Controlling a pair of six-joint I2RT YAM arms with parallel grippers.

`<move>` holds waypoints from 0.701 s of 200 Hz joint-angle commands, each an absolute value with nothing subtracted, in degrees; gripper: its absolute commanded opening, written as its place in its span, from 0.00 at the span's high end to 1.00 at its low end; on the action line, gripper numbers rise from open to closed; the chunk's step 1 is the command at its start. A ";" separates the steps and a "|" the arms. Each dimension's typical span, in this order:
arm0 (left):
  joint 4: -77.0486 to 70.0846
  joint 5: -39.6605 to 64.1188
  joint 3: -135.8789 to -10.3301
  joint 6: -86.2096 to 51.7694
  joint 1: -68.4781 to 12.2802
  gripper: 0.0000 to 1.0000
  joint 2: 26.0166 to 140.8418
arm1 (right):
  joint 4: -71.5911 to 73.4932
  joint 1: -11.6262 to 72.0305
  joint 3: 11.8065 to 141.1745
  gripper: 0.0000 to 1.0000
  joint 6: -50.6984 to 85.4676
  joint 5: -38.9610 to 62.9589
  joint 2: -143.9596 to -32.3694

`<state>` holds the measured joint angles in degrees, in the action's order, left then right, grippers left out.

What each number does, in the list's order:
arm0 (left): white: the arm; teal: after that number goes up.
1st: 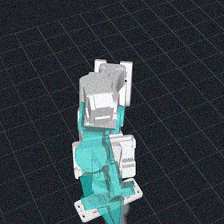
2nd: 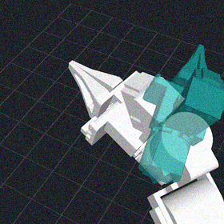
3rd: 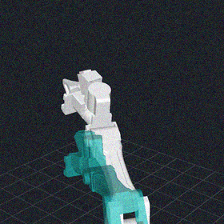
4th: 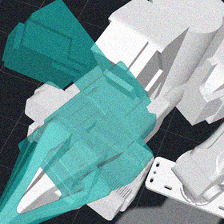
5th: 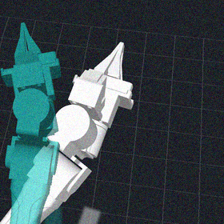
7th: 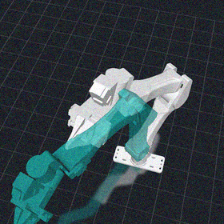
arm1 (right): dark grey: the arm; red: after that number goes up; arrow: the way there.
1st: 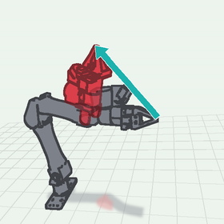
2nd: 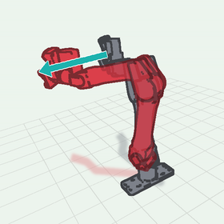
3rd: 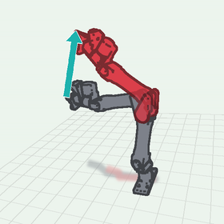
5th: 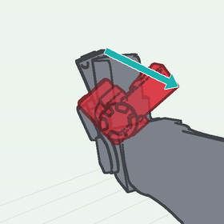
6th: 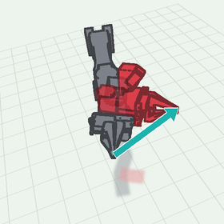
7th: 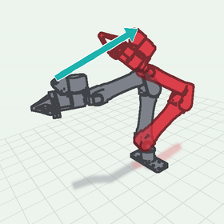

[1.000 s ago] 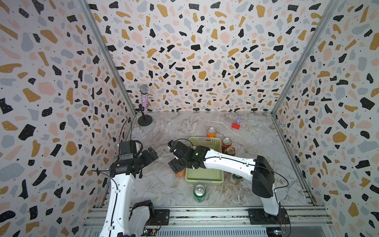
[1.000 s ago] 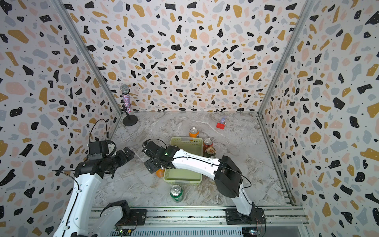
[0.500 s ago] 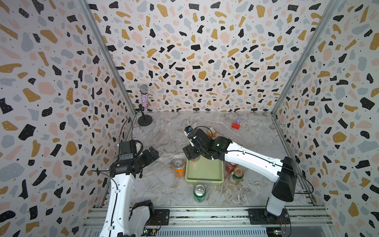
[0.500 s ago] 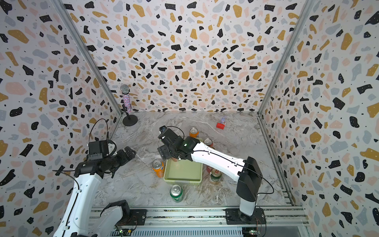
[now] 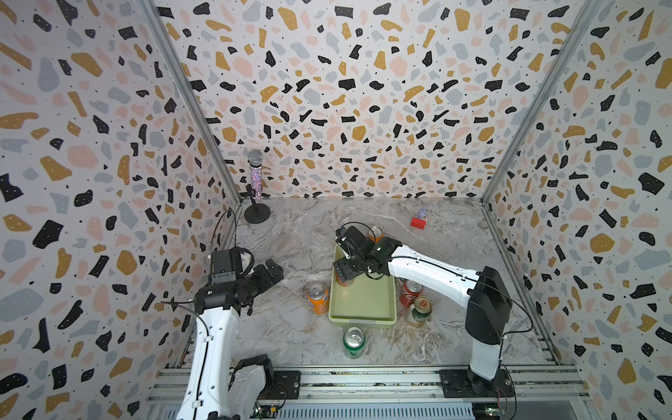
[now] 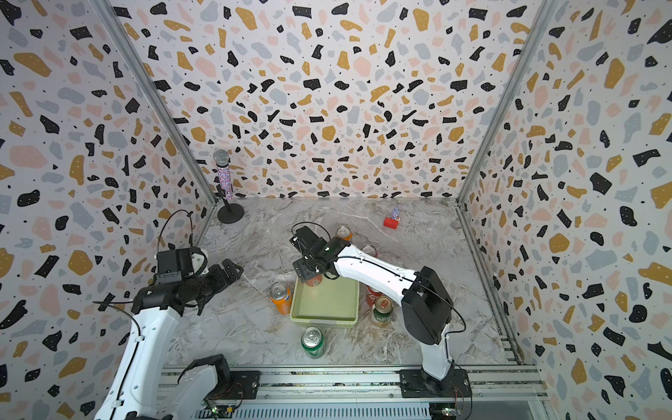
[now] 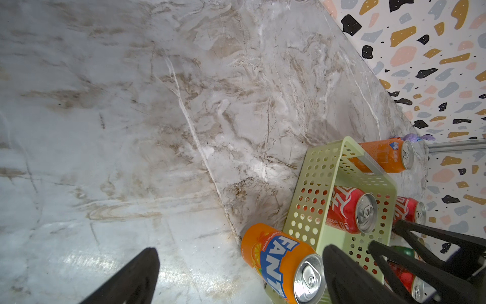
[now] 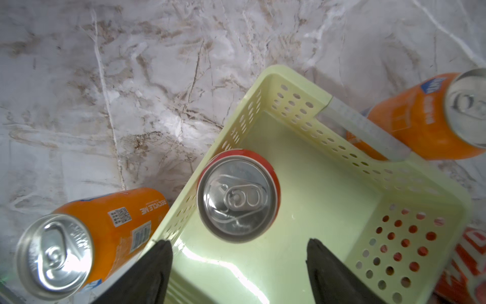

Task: Take out the drinks from the basket
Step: Pick up the drink from the basket.

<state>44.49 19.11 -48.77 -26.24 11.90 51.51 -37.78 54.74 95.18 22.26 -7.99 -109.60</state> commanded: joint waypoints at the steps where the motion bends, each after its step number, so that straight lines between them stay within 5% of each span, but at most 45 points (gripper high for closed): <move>1: 42.70 20.00 -48.56 -26.10 12.22 0.00 51.43 | -39.55 54.64 99.01 0.15 22.65 -7.21 -110.39; 140: 42.45 20.39 -48.43 -26.18 12.22 0.00 50.99 | -37.75 52.43 101.79 0.22 23.02 -4.84 -117.98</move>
